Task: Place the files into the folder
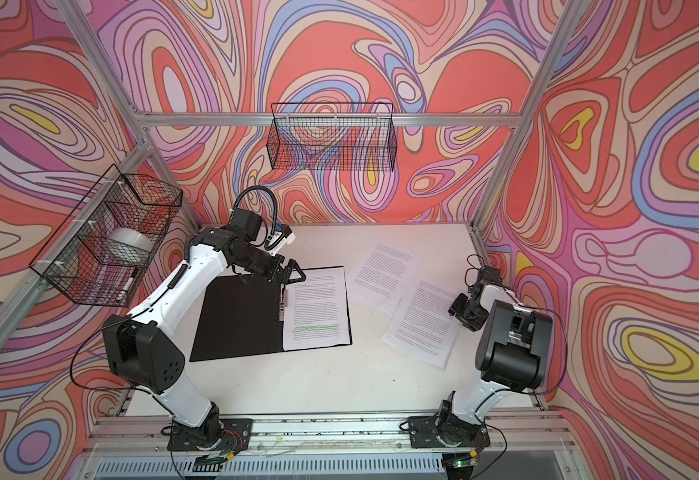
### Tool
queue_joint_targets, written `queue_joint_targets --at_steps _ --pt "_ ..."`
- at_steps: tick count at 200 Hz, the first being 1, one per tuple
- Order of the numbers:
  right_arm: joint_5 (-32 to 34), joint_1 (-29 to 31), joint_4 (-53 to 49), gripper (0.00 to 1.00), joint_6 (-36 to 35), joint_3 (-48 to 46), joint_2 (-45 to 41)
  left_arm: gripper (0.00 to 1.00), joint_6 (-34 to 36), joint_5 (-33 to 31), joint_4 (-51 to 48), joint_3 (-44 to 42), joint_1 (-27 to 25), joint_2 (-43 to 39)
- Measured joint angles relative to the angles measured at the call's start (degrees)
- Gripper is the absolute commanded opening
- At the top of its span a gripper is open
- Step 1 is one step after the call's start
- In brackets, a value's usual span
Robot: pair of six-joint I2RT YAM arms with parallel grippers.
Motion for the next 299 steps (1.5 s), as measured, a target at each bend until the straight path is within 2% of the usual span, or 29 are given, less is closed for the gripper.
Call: queue_joint_targets --at_steps 18,139,181,241,268,277,299 --pt "0.0 0.0 -0.15 0.5 -0.35 0.59 0.55 0.99 0.0 0.02 0.04 -0.09 0.0 0.0" --pt "3.13 0.02 -1.44 0.19 -2.32 2.12 2.38 0.99 -0.04 0.17 0.85 -1.46 0.0 -0.35" --pt "3.93 0.0 -0.52 0.01 -2.67 2.27 2.78 0.99 -0.15 0.39 0.96 -1.81 0.0 -1.09" --pt "3.67 0.0 -0.02 0.0 -2.84 1.9 2.25 0.99 -1.57 2.38 1.38 -1.79 -0.17 -1.16" --pt "3.1 0.0 -1.29 0.0 -2.84 0.9 1.05 0.98 -1.49 3.28 0.68 1.01 -2.16 0.61" --pt "2.93 0.0 -1.99 0.06 -2.82 0.66 0.72 0.98 -1.25 3.19 0.13 3.3 -3.58 2.27" --pt "2.78 0.02 -3.04 0.13 -2.51 0.39 -0.33 0.97 -0.79 3.19 -1.49 9.84 -8.35 7.72"
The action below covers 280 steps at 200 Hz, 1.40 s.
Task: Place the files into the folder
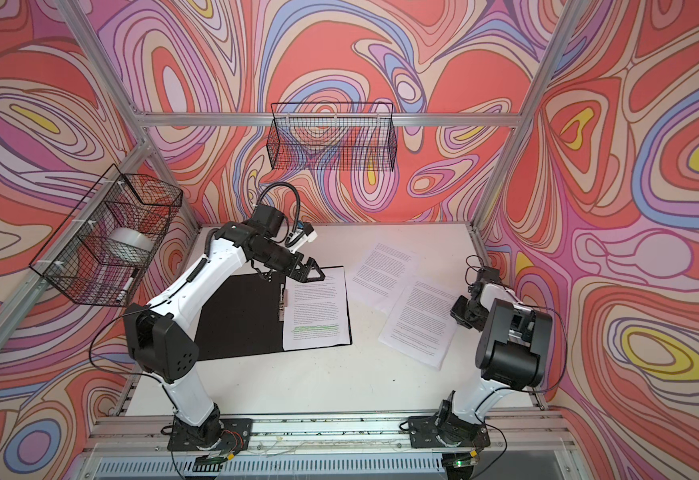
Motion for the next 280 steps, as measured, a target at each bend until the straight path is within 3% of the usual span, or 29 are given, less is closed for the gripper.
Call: queue_joint_targets --at_steps 64,102,129,280 --pt "0.02 0.0 1.29 0.26 2.14 -0.31 -2.67 0.96 -1.68 0.0 -2.43 13.64 -13.44 17.7" --pt "0.48 0.0 2.58 0.41 2.93 -0.44 -2.67 0.95 -3.52 0.7 -4.85 24.5 -17.2 26.8" --pt "1.11 -0.02 3.23 0.48 3.13 -0.76 -2.73 0.95 -5.11 0.98 -5.14 27.45 -18.78 30.21" --pt "-0.04 -2.05 6.69 0.49 4.66 -3.69 -3.32 0.95 -9.75 1.57 -5.01 27.93 -22.21 37.33"
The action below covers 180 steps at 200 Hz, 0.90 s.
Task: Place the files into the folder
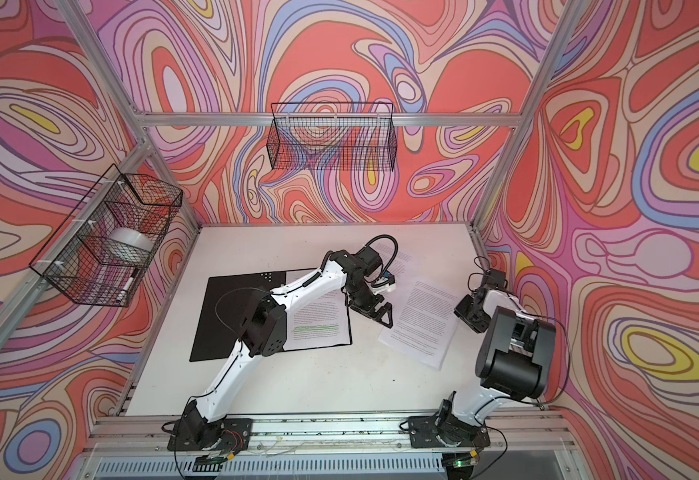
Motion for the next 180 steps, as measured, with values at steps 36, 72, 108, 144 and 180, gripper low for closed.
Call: queue_joint_targets --at_steps 36,72,108,144,180 --pt "-1.44 -0.76 0.87 0.49 0.15 -0.48 0.0 0.95 -0.5 0.07 0.02 1.57 -1.05 0.76" --pt "-3.13 -2.03 1.42 0.49 0.24 -1.2 0.02 0.95 -0.96 -0.13 -0.02 1.92 -2.43 1.68" --pt "-3.85 -2.43 1.84 0.49 0.24 -1.4 0.04 0.95 -1.51 -1.99 -0.02 1.92 -2.82 2.49" --pt "-4.48 -2.47 2.05 0.49 0.22 -1.42 0.2 0.95 -1.66 -2.1 0.0 1.92 -2.82 2.71" --pt "-5.22 -2.51 2.71 0.49 0.22 -1.4 0.46 0.95 -2.01 -1.79 -0.02 1.92 -3.06 3.69"
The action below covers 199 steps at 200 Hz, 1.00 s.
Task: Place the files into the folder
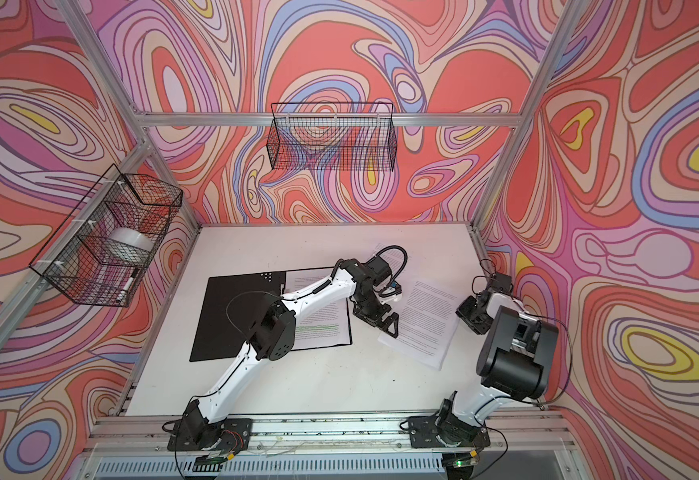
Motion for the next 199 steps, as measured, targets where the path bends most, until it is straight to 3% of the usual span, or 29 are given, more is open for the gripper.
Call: queue_joint_targets --at_steps 199 --pt "-8.61 -0.26 1.22 0.48 -0.87 1.14 2.12 0.94 -1.49 8.15 0.02 4.81 -0.59 4.33"
